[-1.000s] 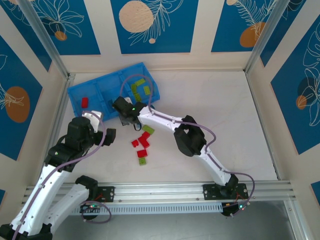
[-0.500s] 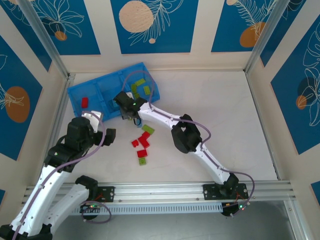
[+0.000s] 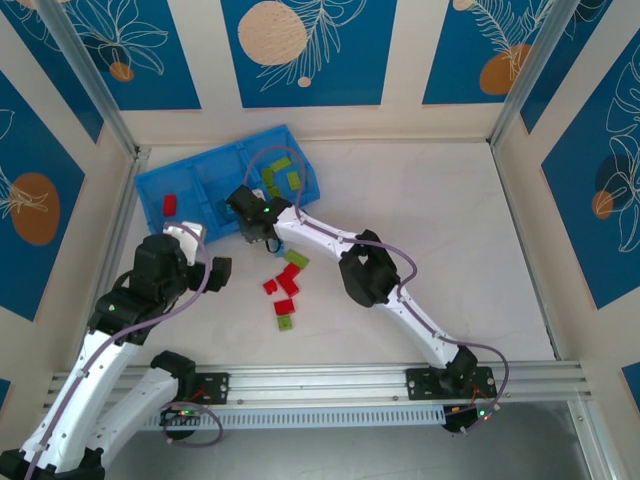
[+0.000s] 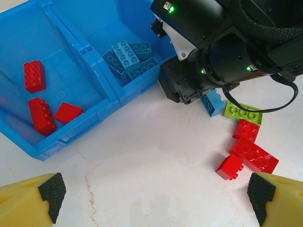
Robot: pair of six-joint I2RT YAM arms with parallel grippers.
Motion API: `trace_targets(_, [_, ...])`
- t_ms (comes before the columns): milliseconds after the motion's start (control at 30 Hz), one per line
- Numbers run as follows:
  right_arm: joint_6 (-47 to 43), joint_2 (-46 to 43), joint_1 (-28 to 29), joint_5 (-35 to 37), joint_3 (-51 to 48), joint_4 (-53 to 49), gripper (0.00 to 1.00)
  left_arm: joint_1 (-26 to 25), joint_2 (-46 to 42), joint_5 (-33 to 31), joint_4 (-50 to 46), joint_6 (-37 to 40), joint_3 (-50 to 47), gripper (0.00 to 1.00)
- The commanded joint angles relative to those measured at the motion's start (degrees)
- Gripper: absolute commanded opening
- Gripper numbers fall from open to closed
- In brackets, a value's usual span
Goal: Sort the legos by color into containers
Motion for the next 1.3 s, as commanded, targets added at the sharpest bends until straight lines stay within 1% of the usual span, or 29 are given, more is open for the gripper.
trace_targets(0, [-0.1,-2.2,0.3,-1.3,-0.1,-1.3,0.25,0.7,-0.8,0.0,0.8,1.2,-0.5,1.00])
trace_targets(133, [-1.7,-9.6,0.8,-0.7,-7.0,3.3,0.23,0.7,-0.7,0.1,0.9,1.3,-0.5,1.00])
trace_targets(267, [-3.0,-18.4,1.3,-0.1,-15.7,8.8,0.23,0.7,-0.8,0.0,0.9,1.3,-0.5,1.00])
trace_targets(400, [-4.5,-26.3,1.7,5.1,-22.0,12.3,0.24,0.7,-0.8,0.1,1.0,1.3,-0.5,1.00])
trace_targets(500, [-8.0,-29.5,0.9,9.3,-24.3,16.4,0.24,0.7,-0.8,0.2,0.9,1.3,-0.5,1.00])
trace_targets(567, [-10.0,-29.3,-1.1,9.2,-22.6,17.5,0.24,0.7,-0.8,0.1,0.8,1.3,-0.5,1.00])
trace_targets(667, [-13.5,-24.6,-5.0,7.1,-16.9,19.7,0.24,0.7,-0.9,-0.1,0.9,1.3,-0.5,1.00])
trace_targets(733, [-14.6,-19.1,-7.6,4.2,-10.2,18.1,0.24,0.7,-0.9,-0.5,0.9,1.3,-0.5,1.00])
trace_targets(800, [-14.5,-12.0,-10.0,-0.2,0.7,13.7,0.24,0.7,-1.0,-0.8,0.9,1.3,-0.7,1.00])
trace_targets(867, [-14.7,-5.8,-11.4,-2.2,10.9,10.1,0.24,0.7,-1.2,-1.0,1.0,1.3,-0.8,1.00])
trace_targets(933, [-14.9,-1.8,-12.4,-4.8,18.6,8.3,0.30,0.7,-1.1,-1.1,1.0,1.4,-0.8,1.00])
trace_targets(967, [-14.8,-0.6,-12.7,-6.1,20.9,7.7,0.36,0.7,-1.1,-1.2,1.1,1.4,-0.9,1.00])
trace_targets(1033, [-15.0,-1.4,-12.9,-6.8,21.4,7.2,0.48,0.8,-1.0,-1.2,1.3,1.5,-1.0,1.00])
trace_targets(1067, [-15.2,-2.6,-12.9,-6.9,20.8,6.6,0.51,0.8,-0.9,-1.3,1.4,1.5,-1.1,1.00])
trace_targets(1167, [-14.7,-8.6,-12.1,-7.4,16.2,3.6,0.52,0.9,-0.6,-1.5,1.7,1.4,-1.2,1.00])
trace_targets(1233, [-14.6,-14.5,-11.1,-8.4,9.4,3.8,0.53,1.0,-0.3,-1.2,1.8,1.4,-1.3,1.00])
trace_targets(1267, [-15.1,-18.5,-10.5,-8.7,3.9,5.4,0.53,1.0,-0.1,-1.1,1.8,1.4,-1.3,1.00])
